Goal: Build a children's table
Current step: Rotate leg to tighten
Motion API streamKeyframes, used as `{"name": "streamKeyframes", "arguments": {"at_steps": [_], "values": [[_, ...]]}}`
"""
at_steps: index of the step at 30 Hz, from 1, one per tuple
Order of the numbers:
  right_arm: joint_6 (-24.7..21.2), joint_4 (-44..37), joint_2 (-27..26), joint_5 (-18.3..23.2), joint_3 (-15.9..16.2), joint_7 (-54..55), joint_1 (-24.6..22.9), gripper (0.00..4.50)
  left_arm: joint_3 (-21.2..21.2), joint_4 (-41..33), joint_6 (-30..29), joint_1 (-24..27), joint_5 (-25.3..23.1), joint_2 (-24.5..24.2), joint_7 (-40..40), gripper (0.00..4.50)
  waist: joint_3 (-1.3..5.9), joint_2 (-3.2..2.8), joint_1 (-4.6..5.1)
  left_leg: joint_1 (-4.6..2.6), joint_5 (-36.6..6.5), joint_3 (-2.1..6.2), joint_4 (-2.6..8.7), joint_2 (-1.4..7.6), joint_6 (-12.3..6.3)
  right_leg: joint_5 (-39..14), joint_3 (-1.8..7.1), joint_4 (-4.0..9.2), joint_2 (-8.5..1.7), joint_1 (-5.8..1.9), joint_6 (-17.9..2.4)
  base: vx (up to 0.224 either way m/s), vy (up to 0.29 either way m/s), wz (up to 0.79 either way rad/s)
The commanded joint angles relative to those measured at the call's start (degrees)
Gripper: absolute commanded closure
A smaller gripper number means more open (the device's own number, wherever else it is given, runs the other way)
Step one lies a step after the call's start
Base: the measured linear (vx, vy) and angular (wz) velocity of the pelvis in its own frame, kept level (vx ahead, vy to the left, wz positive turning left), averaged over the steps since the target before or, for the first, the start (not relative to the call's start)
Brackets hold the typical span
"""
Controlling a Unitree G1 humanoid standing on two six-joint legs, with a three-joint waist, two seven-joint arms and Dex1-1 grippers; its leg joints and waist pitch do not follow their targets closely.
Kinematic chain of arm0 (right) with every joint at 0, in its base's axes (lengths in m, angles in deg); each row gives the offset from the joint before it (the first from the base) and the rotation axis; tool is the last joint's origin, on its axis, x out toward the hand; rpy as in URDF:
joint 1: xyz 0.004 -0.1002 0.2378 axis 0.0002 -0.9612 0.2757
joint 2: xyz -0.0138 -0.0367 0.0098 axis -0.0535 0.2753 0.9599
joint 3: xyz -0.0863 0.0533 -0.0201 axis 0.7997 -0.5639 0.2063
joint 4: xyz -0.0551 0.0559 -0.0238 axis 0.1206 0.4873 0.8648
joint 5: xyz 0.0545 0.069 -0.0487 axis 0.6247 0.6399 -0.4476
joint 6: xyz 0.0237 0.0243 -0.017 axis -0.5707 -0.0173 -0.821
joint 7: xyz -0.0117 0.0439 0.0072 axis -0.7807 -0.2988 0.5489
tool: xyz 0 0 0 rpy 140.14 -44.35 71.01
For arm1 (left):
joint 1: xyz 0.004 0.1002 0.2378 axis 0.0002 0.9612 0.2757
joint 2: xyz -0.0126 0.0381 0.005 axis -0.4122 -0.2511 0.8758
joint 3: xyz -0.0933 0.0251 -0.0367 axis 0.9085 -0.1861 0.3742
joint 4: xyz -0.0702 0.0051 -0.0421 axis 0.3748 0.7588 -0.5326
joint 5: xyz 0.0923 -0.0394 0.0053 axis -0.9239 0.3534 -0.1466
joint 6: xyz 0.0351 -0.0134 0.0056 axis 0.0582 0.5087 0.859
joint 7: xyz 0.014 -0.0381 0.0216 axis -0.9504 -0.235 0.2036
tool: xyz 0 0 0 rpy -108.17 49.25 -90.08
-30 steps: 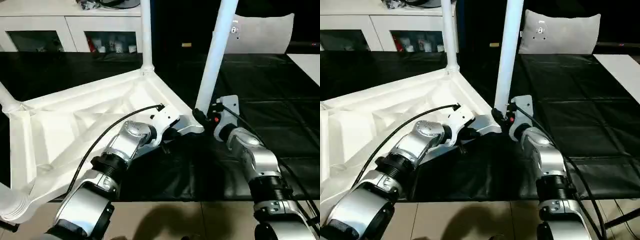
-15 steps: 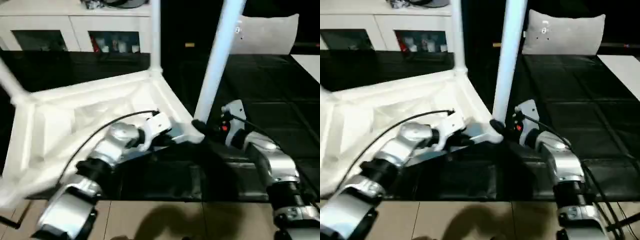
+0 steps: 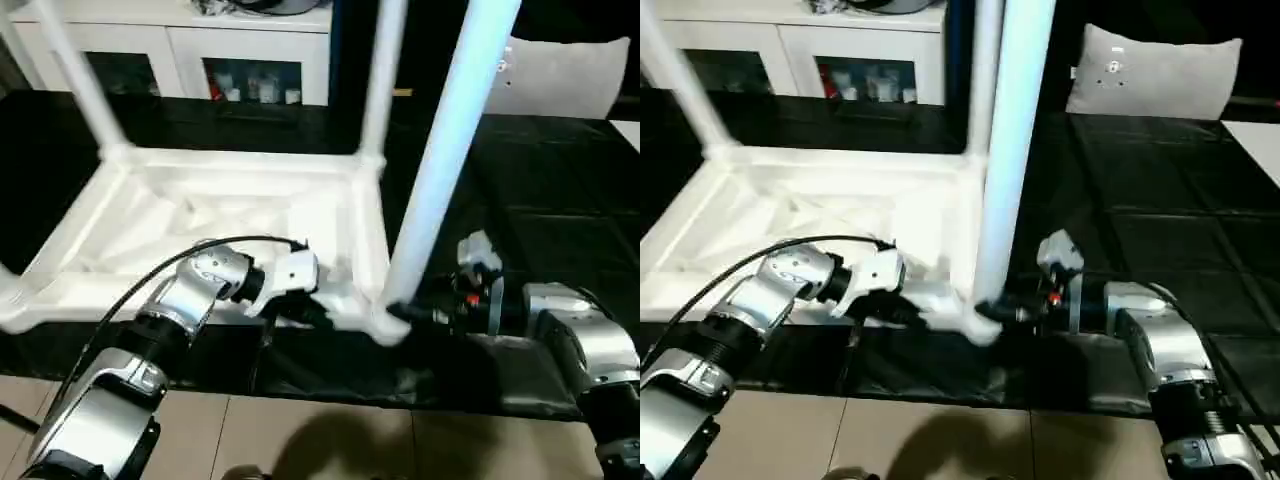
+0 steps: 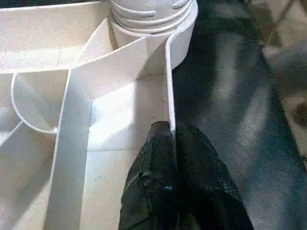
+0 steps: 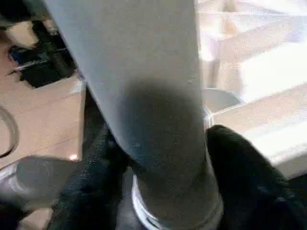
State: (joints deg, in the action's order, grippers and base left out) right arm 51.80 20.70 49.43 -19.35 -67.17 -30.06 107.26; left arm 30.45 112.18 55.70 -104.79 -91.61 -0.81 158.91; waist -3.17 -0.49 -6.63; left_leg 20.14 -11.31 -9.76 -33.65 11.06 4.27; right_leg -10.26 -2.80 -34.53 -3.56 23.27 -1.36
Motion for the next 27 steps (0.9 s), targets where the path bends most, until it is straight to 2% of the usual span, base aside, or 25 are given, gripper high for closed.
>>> {"name": "streamKeyframes", "arguments": {"at_steps": [1,3,9,10,11,12,14,16,17,18,19,21,22,23,24,27], "values": [[0.32,-0.42,1.14,0.19,0.55,-1.37,-0.08,2.09,-3.20,-0.67,2.02,0.28,-1.39,-0.48,3.50,4.50,3.81,0.82,0.15,-0.02,-7.68,0.03,3.54,2.15,-3.93,-11.22,2.24,3.84,-4.32,-3.28,-12.26,0.000,0.000,0.00],[-0.17,-0.50,1.20,0.38,0.58,-2.11,-0.04,2.33,-3.17,-0.33,2.59,0.26,-1.32,-0.61,4.25,4.50,3.80,0.79,0.13,-0.02,-7.75,0.02,3.54,2.11,-3.73,-11.59,2.28,3.84,-4.33,-3.32,-12.09,0.000,0.000,0.00],[-2.32,-1.64,1.34,1.52,0.94,-3.42,-0.24,2.44,-2.35,-0.27,1.68,0.27,-0.94,-0.23,3.55,4.50,3.92,0.89,-0.07,0.02,-6.66,0.02,3.43,2.06,-3.93,-10.26,2.23,3.66,-4.24,-3.39,-12.07,0.000,0.000,0.00],[-2.82,-1.74,0.96,1.92,0.54,-2.83,-0.24,2.44,-1.94,-0.22,0.60,0.21,-0.58,0.11,3.09,4.50,3.97,1.14,-0.06,0.02,-6.50,-0.02,3.40,2.06,-4.00,-10.12,2.25,3.64,-4.26,-3.40,-12.04,0.000,0.000,0.00],[-4.79,-2.27,-0.31,2.97,-0.60,0.03,-0.01,2.44,-0.72,-0.23,-2.93,-0.01,0.33,1.27,0.77,4.50,3.92,1.02,-0.05,0.04,-6.13,-0.05,3.41,2.02,-3.97,-9.88,2.24,3.55,-4.22,-3.41,-12.24,0.000,0.000,0.00],[-5.42,-2.42,-0.76,3.22,-0.94,1.25,0.11,2.44,-0.26,-0.21,-4.05,-0.11,0.57,1.72,-0.22,4.50,3.84,1.05,-0.11,0.09,-6.16,-0.01,3.40,1.99,-3.84,-10.47,2.21,3.63,-4.30,-3.39,-12.30,0.000,0.000,0.00],[-7.25,-2.27,-2.44,3.11,-1.82,5.56,0.86,2.44,1.01,0.11,-7.24,-0.58,0.80,3.21,-3.73,4.50,3.58,1.12,0.19,0.09,-7.74,-0.06,3.52,1.87,-3.26,-14.53,2.19,4.09,-4.27,-3.22,-11.31,0.000,0.000,0.00],[-8.01,0.32,-5.96,-0.21,-3.00,15.59,3.05,2.44,3.49,1.05,-12.32,-1.47,0.87,6.33,-11.51,4.50,3.22,1.14,0.55,-0.10,-9.79,0.11,3.64,1.67,-1.96,-21.04,2.19,4.76,-4.40,-2.90,-9.52,-0.025,-0.002,-0.02],[-8.03,0.82,-6.43,-0.77,-3.15,17.06,3.39,2.44,3.84,1.16,-13.00,-1.58,0.93,6.77,-12.54,4.50,3.22,1.11,0.87,-0.17,-10.67,0.23,3.67,1.41,-0.86,-25.04,2.03,5.06,-4.35,-2.79,-8.22,-0.050,-0.004,-0.03],[-8.59,3.42,-8.19,-2.84,-3.82,23.16,5.04,2.44,4.96,1.19,-15.88,-1.66,1.34,8.49,-15.92,4.50,3.19,1.19,1.05,-0.18,-11.11,0.32,3.71,1.27,-0.64,-26.97,1.96,5.36,-4.43,-2.85,-7.47,0.000,0.000,0.00],[-8.89,4.70,-8.97,-3.74,-4.11,25.87,5.83,2.44,5.37,1.12,-17.16,-1.60,1.47,9.24,-17.36,4.50,3.22,1.32,2.06,0.36,-10.68,0.56,3.80,1.14,-0.15,-28.21,1.85,5.33,-4.36,-3.15,-6.40,0.000,0.000,0.00],[-9.63,6.66,-10.49,-4.25,-5.12,30.01,7.02,2.45,5.80,1.19,-18.97,-1.55,1.26,10.59,-20.05,4.50,3.42,1.38,2.73,0.20,-10.41,0.47,3.63,1.09,-0.78,-26.61,1.99,5.52,-4.27,-2.97,-6.50,0.000,0.000,0.00],[-10.52,8.29,-12.76,-4.39,-6.85,35.81,8.31,2.46,6.58,2.16,-21.30,-2.09,0.80,12.60,-24.48,4.50,3.49,1.37,2.94,0.28,-9.88,0.47,3.59,1.09,-1.03,-25.23,2.02,5.37,-4.21,-3.05,-6.89,0.000,0.000,0.00],[-10.94,8.63,-13.48,-4.39,-7.40,37.78,8.68,2.46,6.93,2.35,-22.29,-2.26,0.61,13.28,-25.97,4.50,3.59,1.32,3.24,0.29,-8.84,0.38,3.53,1.12,-1.29,-22.05,2.10,5.09,-3.99,-2.97,-7.83,0.000,0.000,0.00],[-11.14,9.38,-14.40,-4.37,-8.06,40.13,9.26,2.46,7.46,2.91,-22.88,-2.71,0.64,14.42,-27.96,4.50,3.60,1.42,3.40,0.33,-8.59,0.32,3.44,1.01,-1.48,-21.09,2.08,5.01,-3.88,-3.03,-8.17,0.000,0.000,0.00],[-9.24,11.38,-16.92,-4.83,-8.88,44.59,10.69,2.46,9.06,4.53,-24.26,-4.22,0.53,18.13,-34.06,4.50,3.81,1.34,3.29,0.40,-6.68,0.17,3.25,0.91,-2.47,-16.87,2.08,4.79,-3.84,-3.31,-9.64,0.000,0.000,0.00]]}}
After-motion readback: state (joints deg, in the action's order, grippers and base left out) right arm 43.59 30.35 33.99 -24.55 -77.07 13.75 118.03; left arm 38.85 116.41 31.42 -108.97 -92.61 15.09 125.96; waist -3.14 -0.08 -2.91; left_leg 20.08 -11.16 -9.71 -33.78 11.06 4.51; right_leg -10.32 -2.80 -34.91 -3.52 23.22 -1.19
